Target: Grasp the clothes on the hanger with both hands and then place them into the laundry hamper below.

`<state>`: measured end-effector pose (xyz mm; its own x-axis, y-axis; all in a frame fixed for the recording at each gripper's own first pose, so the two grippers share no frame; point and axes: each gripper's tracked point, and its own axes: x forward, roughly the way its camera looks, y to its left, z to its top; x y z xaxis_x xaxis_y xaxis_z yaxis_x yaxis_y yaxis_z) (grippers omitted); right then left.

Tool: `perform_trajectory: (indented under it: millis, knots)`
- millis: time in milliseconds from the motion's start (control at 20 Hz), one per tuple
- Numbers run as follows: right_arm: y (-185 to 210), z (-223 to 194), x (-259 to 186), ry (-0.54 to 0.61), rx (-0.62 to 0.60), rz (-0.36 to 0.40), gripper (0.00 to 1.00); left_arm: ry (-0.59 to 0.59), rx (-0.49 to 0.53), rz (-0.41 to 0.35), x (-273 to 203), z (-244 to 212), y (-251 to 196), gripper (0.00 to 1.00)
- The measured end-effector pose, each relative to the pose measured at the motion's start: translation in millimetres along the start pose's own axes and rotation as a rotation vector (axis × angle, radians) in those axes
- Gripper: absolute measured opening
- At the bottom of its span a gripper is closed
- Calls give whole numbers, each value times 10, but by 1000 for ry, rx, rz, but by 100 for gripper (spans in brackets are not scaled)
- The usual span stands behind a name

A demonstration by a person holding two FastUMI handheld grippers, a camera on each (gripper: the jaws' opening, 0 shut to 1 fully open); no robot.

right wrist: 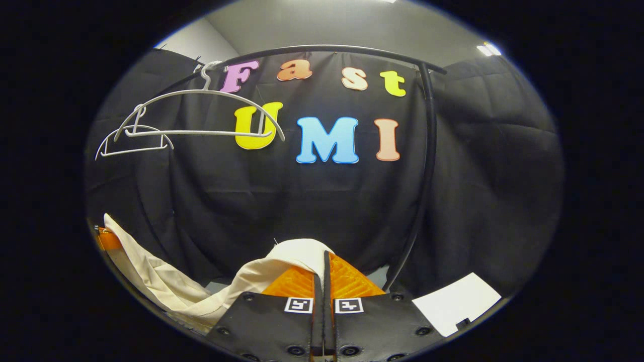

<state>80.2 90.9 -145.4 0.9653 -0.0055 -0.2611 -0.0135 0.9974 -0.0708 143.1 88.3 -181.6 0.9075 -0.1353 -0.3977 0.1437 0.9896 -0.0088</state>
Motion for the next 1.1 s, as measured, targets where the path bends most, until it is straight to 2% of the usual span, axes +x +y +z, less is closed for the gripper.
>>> perform_trajectory:
  millis: [300,700,1100]
  knots:
    - [84,-598,-39,149,60,5,2,112,17,6,149,-442,5,1]
    - [231,-1193,-26,307,9,63,2,251,39,4,222,-961,-28,1]
    - [216,-1657,-28,465,-28,63,2,352,52,-22,369,-1469,-126,1]
